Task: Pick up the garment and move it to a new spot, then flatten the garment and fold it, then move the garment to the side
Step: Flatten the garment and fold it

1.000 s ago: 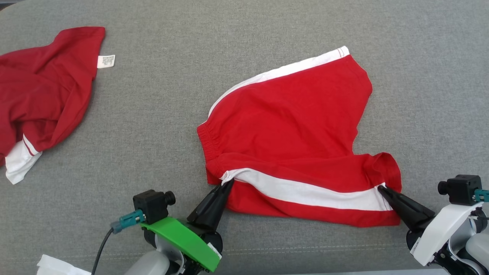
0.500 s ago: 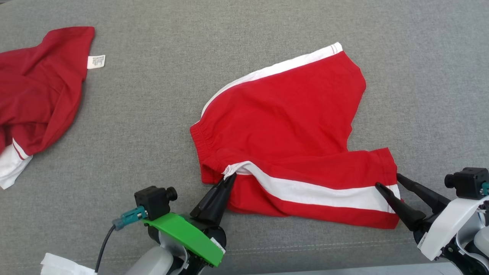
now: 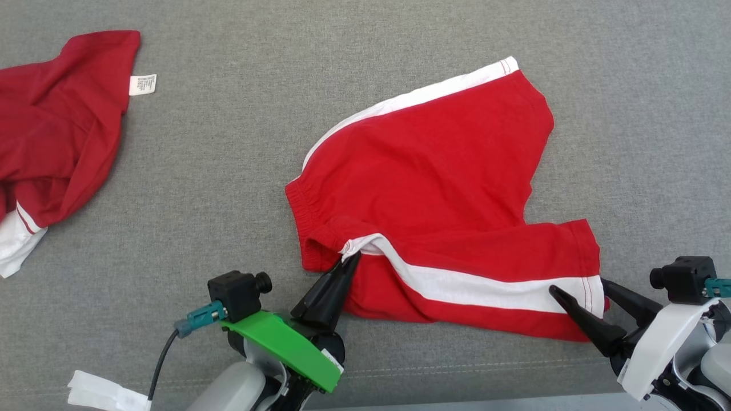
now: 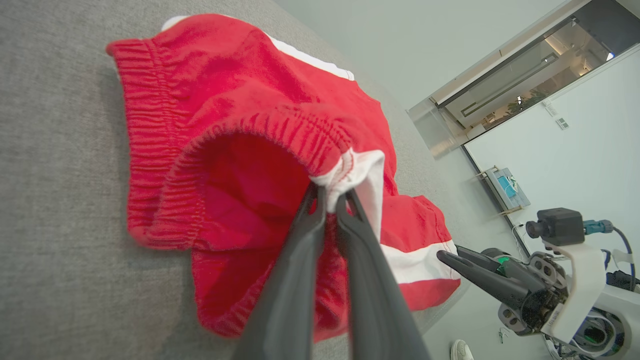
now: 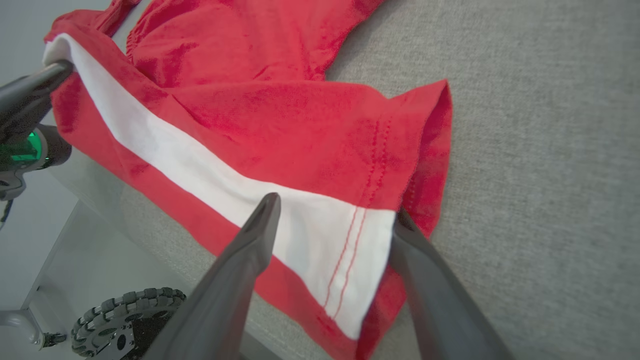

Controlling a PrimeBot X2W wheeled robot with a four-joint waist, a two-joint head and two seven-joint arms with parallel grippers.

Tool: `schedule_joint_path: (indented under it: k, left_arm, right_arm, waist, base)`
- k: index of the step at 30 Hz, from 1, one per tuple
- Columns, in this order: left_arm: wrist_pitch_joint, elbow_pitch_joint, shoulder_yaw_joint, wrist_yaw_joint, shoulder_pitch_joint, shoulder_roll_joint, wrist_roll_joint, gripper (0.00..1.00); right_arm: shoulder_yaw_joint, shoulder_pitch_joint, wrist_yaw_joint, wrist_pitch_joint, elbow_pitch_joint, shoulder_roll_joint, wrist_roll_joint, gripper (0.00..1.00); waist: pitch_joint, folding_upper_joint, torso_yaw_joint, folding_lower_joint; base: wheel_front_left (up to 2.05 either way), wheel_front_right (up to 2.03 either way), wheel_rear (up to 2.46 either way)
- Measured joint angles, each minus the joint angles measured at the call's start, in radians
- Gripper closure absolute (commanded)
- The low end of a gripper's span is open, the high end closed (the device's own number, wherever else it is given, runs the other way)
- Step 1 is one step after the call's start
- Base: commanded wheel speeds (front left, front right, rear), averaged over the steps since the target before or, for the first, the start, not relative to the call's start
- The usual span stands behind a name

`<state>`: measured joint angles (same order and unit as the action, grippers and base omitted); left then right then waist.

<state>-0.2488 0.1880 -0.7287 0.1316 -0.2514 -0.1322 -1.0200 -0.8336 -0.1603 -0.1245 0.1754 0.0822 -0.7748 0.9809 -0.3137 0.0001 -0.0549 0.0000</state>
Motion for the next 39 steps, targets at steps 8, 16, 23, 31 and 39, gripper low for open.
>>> schedule_joint_path:
  k: [8,16,23,31,39]
  left_arm:
    - [0.000,0.011,0.013,0.000,0.000,0.000,0.000,1.00]
    - [0.000,0.012,0.016,0.000,0.000,-0.005,0.009,1.00]
    - [0.000,0.012,0.015,0.000,0.000,-0.010,0.020,1.00]
    - [0.000,0.013,0.012,0.000,0.000,-0.010,0.020,1.00]
    - [0.000,0.014,0.012,0.000,0.000,-0.011,0.020,1.00]
  right_arm:
    - [-0.050,-0.014,0.000,-0.028,-0.025,0.014,-0.036,0.00]
    - [-0.062,-0.037,0.000,-0.031,-0.051,0.032,-0.058,0.00]
    - [-0.034,-0.035,0.003,-0.010,-0.032,0.033,-0.047,0.13]
    - [-0.026,-0.035,0.003,0.001,-0.028,0.042,-0.047,0.63]
    - [-0.016,-0.035,0.003,0.013,-0.025,0.043,-0.044,0.93]
  waist:
    - [0.007,0.0000,0.007,0.0000]
    - [0.012,0.0000,0.034,0.0000]
    - [0.006,0.0000,0.046,0.0000]
    - [0.003,0.0000,0.054,0.0000]
    - [-0.001,0.0000,0.054,0.0000]
  base:
    - [0.00,0.00,0.00]
    - [0.00,0.00,0.00]
    - [0.00,0.00,0.00]
    - [0.00,0.00,0.00]
    - [0.00,0.00,0.00]
